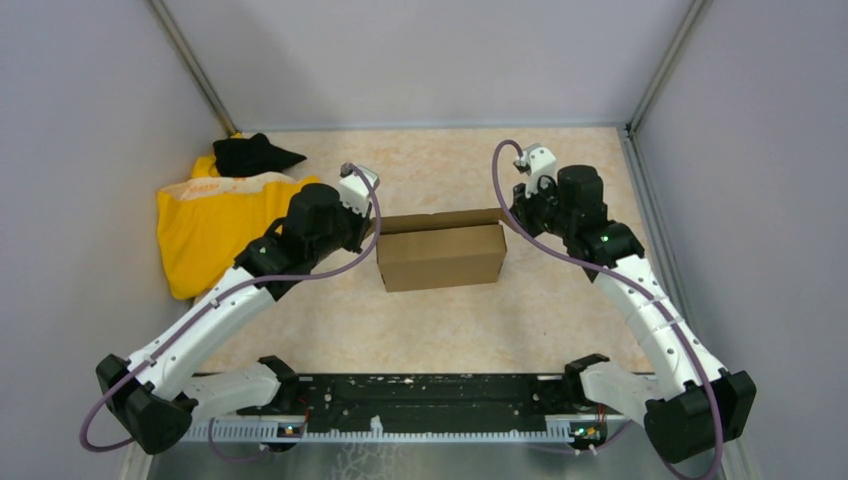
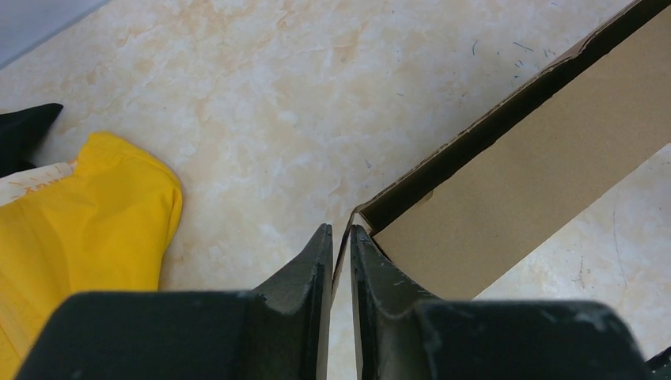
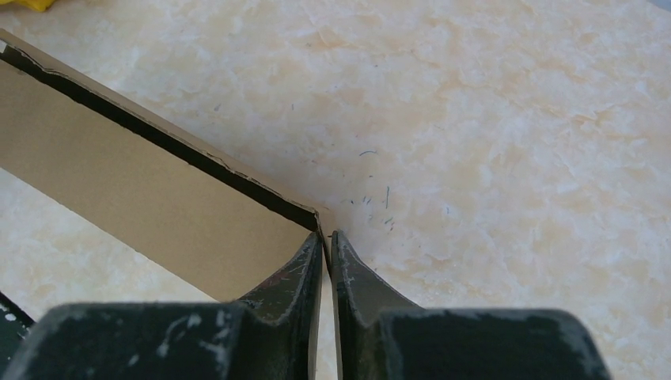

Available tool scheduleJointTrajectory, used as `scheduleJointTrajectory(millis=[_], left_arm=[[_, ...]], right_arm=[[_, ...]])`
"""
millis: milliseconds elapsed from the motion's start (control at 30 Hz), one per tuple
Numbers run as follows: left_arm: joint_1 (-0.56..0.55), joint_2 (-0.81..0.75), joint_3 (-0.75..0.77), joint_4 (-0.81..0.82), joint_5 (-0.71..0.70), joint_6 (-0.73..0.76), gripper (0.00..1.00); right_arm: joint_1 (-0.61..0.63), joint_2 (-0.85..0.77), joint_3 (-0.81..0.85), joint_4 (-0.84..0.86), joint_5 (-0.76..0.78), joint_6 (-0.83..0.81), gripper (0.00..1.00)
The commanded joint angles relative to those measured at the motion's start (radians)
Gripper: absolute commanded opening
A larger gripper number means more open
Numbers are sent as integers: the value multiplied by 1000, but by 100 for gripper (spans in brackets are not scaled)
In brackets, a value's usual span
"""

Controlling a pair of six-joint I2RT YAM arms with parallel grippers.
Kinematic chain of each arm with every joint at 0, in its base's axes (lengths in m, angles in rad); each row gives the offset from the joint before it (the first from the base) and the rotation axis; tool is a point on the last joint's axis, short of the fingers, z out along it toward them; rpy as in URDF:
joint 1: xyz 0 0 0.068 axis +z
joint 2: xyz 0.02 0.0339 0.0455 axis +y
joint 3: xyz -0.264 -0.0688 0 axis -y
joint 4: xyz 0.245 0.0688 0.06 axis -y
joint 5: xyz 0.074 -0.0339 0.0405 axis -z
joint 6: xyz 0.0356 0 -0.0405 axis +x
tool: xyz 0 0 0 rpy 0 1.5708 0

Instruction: Fold the paper box

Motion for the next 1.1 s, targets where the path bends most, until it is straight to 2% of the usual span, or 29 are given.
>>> scheduleJointTrajectory(millis=[0,467,1067], left_arm=[[-3,9,34,6,22,-8,19],[-4,28,63,-25,30,-36,18],[-3,36,73,-68,24,-90,20]], right_arm=[[18,-12,51,49,2,-1,9],[37,-11,64,27,23,1,0],[69,1,87,-15,83,28,0]])
